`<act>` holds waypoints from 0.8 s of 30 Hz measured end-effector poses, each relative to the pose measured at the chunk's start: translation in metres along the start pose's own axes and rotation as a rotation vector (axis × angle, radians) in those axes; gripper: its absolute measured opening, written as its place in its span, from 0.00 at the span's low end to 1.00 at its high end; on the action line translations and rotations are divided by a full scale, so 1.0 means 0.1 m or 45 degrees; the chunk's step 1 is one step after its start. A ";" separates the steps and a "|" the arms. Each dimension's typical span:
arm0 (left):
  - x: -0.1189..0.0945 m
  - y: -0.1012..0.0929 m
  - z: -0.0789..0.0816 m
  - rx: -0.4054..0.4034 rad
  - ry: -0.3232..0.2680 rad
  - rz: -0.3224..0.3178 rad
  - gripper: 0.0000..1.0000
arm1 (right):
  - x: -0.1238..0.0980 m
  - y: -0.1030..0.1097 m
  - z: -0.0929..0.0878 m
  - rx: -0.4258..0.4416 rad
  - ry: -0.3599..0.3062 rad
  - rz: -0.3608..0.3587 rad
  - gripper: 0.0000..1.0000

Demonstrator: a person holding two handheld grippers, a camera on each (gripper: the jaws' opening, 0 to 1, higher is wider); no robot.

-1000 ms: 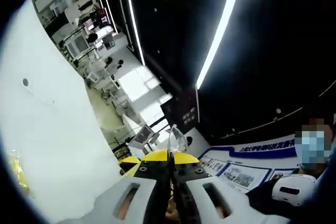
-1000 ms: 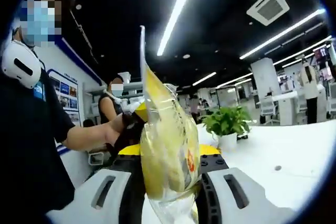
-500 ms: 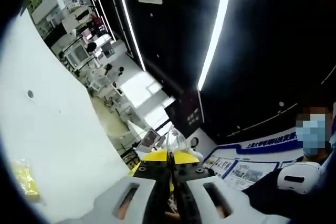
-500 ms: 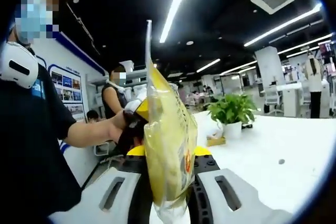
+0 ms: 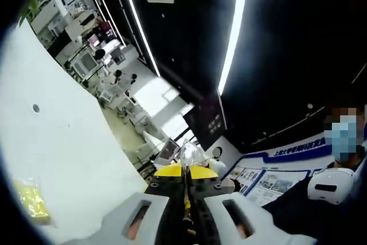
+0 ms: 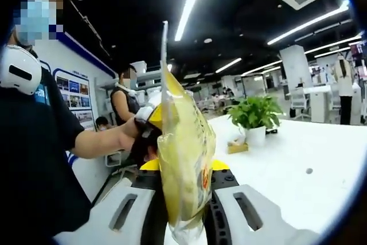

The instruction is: Compare the silicone blocks by pressing each to a similar depth, holding the contact briefly, and releasing to observe deformation and rebound differences across the visible hardness samples.

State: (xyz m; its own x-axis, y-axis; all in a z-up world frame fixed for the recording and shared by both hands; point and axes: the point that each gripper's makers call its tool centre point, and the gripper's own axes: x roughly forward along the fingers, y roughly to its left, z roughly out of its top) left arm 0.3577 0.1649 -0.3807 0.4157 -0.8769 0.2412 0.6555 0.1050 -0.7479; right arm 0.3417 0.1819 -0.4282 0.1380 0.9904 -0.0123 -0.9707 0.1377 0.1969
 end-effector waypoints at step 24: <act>0.10 -0.08 -0.07 -0.101 -0.010 -0.052 0.00 | -0.09 -0.04 0.01 -0.001 -0.117 -0.043 0.29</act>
State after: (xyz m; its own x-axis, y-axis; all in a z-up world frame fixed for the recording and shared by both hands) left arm 0.3522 0.1524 -0.3769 0.3950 -0.8759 0.2770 0.6202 0.0318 -0.7838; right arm 0.3447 0.1727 -0.4279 0.1884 0.9795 0.0709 -0.9653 0.1714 0.1972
